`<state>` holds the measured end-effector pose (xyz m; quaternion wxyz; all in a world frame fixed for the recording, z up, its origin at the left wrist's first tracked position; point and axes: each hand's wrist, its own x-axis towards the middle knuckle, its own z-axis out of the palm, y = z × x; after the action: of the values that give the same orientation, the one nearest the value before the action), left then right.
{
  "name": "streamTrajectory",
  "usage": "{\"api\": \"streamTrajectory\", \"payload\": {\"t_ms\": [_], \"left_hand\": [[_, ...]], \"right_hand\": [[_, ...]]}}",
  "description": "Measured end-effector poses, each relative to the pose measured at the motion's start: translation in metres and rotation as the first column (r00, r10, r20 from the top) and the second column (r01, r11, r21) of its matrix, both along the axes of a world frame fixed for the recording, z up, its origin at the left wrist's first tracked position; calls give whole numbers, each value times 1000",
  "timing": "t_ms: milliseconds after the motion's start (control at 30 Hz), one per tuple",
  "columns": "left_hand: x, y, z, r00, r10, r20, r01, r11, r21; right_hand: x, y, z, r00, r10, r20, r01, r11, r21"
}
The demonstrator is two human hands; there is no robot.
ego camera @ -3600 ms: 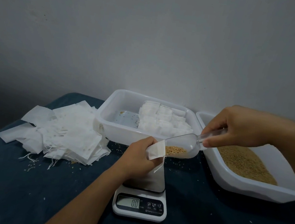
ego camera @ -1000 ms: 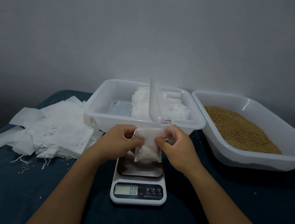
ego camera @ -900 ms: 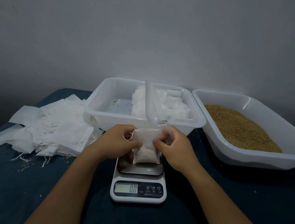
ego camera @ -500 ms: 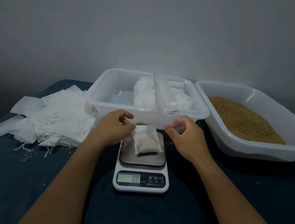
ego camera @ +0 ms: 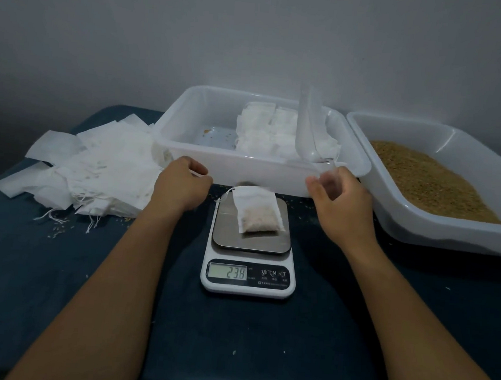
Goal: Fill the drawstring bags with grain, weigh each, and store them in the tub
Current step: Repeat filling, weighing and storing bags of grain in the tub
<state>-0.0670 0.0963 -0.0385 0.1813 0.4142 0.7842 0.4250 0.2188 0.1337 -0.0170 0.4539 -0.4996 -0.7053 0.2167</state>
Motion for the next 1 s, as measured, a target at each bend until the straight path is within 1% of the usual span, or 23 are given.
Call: {"api": "streamTrajectory", "payload": {"t_ms": [167,367,567,700,833,1000], "left_hand": [[5,-1,4,999,-52,0,52,998,-31],[10,-2,5,995,-101,14,101,995,-26],[20,-6,12,979,-202,-24,201,979,-44],[26,-8,15,968,-252,-2,251,966,-66],[27,-11,16,951,-308,21,308,950,-57],[31,-12,22,936,-352,21,350,934,71]], "right_hand": [[1,2,-3,1000,1,8,-1,1000,0],[1,3,-4,1000,18,25,-18,1000,-11],[-1,1,-4,998,40,48,-39,999,-24],[-4,0,-4,995,69,72,-66,997,-41],[-9,-1,-4,989,128,75,-123,990,-67],[-18,1,4,950,306,67,-298,949,-105]]}}
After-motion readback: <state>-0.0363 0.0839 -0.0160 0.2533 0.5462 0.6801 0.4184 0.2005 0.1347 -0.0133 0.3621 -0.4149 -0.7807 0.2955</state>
